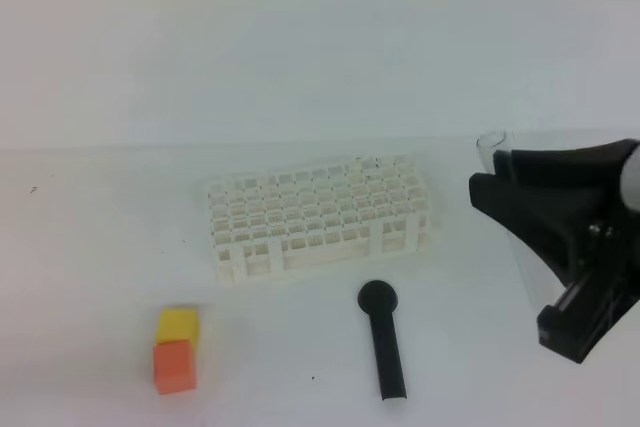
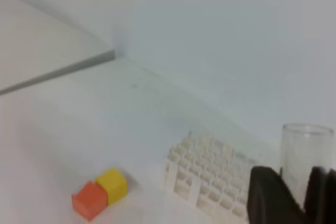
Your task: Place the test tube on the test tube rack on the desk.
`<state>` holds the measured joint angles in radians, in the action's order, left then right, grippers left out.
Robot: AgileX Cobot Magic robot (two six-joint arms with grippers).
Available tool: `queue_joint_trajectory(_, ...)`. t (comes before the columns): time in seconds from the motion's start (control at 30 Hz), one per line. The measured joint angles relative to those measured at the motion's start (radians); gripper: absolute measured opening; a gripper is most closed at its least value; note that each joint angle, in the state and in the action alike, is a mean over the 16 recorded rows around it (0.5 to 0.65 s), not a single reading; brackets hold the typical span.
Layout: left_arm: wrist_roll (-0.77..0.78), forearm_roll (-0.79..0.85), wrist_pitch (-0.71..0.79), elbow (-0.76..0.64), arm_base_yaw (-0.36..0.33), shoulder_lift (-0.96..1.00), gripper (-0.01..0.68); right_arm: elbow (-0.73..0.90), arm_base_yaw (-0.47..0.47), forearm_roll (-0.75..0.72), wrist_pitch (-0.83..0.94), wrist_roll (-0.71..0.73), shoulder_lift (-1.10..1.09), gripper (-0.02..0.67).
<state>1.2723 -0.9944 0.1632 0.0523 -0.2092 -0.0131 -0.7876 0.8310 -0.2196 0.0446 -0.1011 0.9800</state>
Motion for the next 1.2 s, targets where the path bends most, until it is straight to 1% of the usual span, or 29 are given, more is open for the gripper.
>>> queue_joint_trajectory(0.23,0.001,-0.03,-0.03,-0.063,0.081,-0.007,-0.001,0.0,0.0,0.001,0.019,0.0,0.058,0.129)
queue_joint_trajectory(0.43,0.001,-0.109,-0.034,-0.085,0.119,-0.005,-0.001,0.0,0.0,-0.001,-0.026,0.0,0.109,0.129)
queue_joint_trajectory(0.8,-0.001,-0.253,-0.013,-0.085,0.129,-0.005,-0.001,0.0,0.0,-0.006,-0.079,0.0,0.143,0.129)
queue_joint_trajectory(1.07,-0.003,-0.285,-0.013,-0.085,0.129,-0.006,-0.001,0.0,0.0,-0.007,-0.093,0.027,0.147,0.129)
queue_joint_trajectory(1.2,-0.003,-0.291,-0.013,-0.085,0.129,-0.004,-0.001,0.0,0.0,-0.007,-0.132,0.057,0.165,0.129)
